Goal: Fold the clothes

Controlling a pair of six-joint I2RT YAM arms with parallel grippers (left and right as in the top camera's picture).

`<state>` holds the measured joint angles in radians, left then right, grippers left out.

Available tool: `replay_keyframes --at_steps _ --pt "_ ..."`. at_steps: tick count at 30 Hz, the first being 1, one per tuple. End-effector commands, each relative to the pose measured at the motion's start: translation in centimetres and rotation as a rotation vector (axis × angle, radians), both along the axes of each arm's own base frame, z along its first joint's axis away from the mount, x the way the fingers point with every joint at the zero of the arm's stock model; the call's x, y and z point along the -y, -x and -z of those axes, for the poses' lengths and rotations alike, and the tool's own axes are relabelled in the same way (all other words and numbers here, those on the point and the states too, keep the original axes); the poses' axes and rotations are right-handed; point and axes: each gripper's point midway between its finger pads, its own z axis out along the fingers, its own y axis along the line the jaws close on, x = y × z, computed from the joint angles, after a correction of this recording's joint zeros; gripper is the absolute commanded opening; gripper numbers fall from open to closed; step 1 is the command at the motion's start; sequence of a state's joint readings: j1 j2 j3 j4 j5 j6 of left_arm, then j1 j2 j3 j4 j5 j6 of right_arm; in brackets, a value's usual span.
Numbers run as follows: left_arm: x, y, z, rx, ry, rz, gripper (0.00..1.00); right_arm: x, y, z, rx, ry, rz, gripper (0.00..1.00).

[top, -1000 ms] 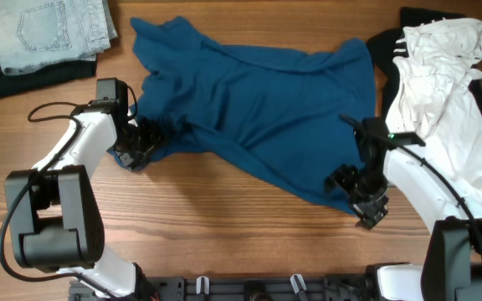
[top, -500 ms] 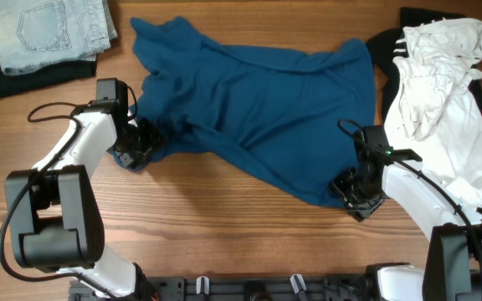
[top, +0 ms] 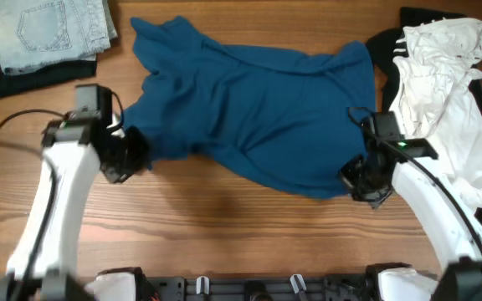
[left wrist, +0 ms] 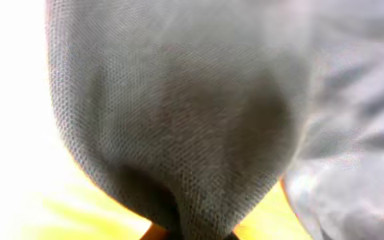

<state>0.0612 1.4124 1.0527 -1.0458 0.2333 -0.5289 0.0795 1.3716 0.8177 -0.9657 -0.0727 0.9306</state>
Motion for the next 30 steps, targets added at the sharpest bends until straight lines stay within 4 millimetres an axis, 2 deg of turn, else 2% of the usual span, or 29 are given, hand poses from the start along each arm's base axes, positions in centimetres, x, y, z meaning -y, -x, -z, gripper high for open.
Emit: replay_keyframes --at_steps 1,4,8,10,12,15,17,18,20,25,30 --pt "-1.0 3.0 -4.0 0.067 -0.042 -0.123 0.04 1.2 -1.9 -3.9 0.146 0.066 -0.004 0.04" --pt "-1.7 6.1 -5.7 0.072 -0.079 -0.194 0.04 1.2 -1.3 -5.0 0.174 0.067 -0.015 0.04" --pt "-1.2 11.7 -8.4 0.127 -0.059 -0.246 0.04 1.4 0.5 -7.0 0.218 0.065 -0.021 0.04" --pt "-1.1 13.7 -9.7 0.192 -0.048 -0.268 0.04 1.4 0.8 -8.1 0.268 0.064 -0.027 0.04" --pt "-0.9 15.2 -11.8 0.307 -0.037 -0.269 0.04 1.8 1.2 -10.0 0.341 0.077 -0.019 0.04" --pt "-0.8 16.8 -16.1 0.506 -0.025 -0.271 0.04 3.3 2.1 -14.2 0.442 0.154 0.009 0.04" --pt "-0.8 17.2 -17.8 0.576 -0.020 -0.272 0.04 4.6 2.6 -17.0 0.482 0.225 0.024 0.04" --pt "-0.8 17.2 -18.2 0.588 -0.018 -0.271 0.04 5.1 2.8 -18.4 0.499 0.253 0.018 0.04" --pt "-0.8 17.2 -18.0 0.570 -0.020 -0.271 0.04 5.1 2.8 -19.8 0.517 0.261 0.007 0.04" --pt "-1.1 16.5 -17.1 0.488 -0.042 -0.278 0.04 5.0 2.2 -19.0 0.467 0.262 -0.012 0.04" --pt "-1.9 14.9 -15.7 0.355 -0.093 -0.266 0.04 4.8 1.5 -16.2 0.314 0.261 -0.037 0.04"
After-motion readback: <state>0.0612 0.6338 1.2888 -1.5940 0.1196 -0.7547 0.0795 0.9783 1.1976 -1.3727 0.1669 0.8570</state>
